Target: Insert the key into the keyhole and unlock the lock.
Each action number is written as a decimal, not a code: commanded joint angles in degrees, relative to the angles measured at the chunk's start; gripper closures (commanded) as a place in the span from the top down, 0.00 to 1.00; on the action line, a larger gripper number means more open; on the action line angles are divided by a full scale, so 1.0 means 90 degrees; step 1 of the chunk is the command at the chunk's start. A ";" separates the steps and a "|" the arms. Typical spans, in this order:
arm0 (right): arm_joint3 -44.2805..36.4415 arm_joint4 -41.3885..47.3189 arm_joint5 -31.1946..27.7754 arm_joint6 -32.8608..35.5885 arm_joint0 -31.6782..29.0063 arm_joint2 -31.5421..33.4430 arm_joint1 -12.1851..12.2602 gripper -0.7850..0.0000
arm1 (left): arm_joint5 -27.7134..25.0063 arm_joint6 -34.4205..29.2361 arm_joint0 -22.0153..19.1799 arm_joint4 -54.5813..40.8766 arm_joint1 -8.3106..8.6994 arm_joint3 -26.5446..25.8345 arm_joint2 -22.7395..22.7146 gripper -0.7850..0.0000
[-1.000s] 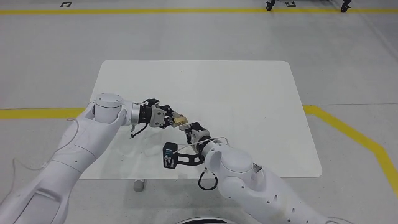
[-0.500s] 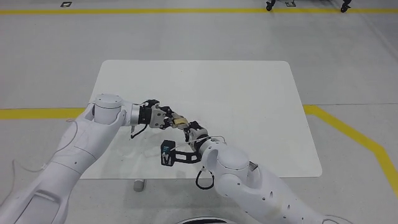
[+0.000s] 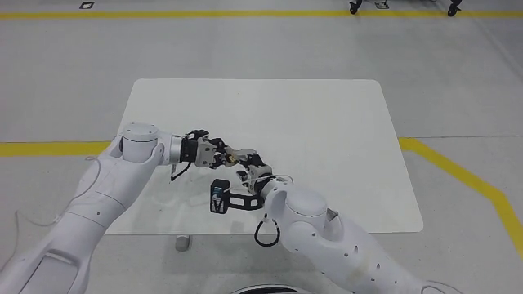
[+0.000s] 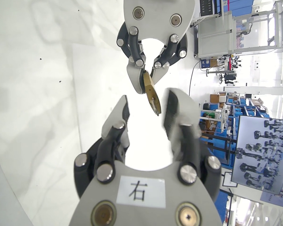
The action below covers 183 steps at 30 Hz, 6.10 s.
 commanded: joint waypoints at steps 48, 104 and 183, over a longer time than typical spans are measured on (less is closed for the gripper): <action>0.0340 0.1826 -0.0407 -0.2271 -0.0178 0.1326 0.0260 0.00 | -0.4208 0.1547 0.1300 0.0784 -0.0054 -0.1084 -0.1150 0.00; 0.0540 -0.0060 0.1387 -0.0687 -0.0042 0.0219 -0.0128 0.15 | -0.3091 0.2471 0.1811 0.0898 -0.0235 -0.1530 -0.1502 0.00; -0.0344 0.4965 0.0343 -0.3547 -0.2401 0.4342 0.0375 1.00 | -0.3192 0.1483 0.1155 0.4073 -0.0525 -0.0870 -0.0900 1.00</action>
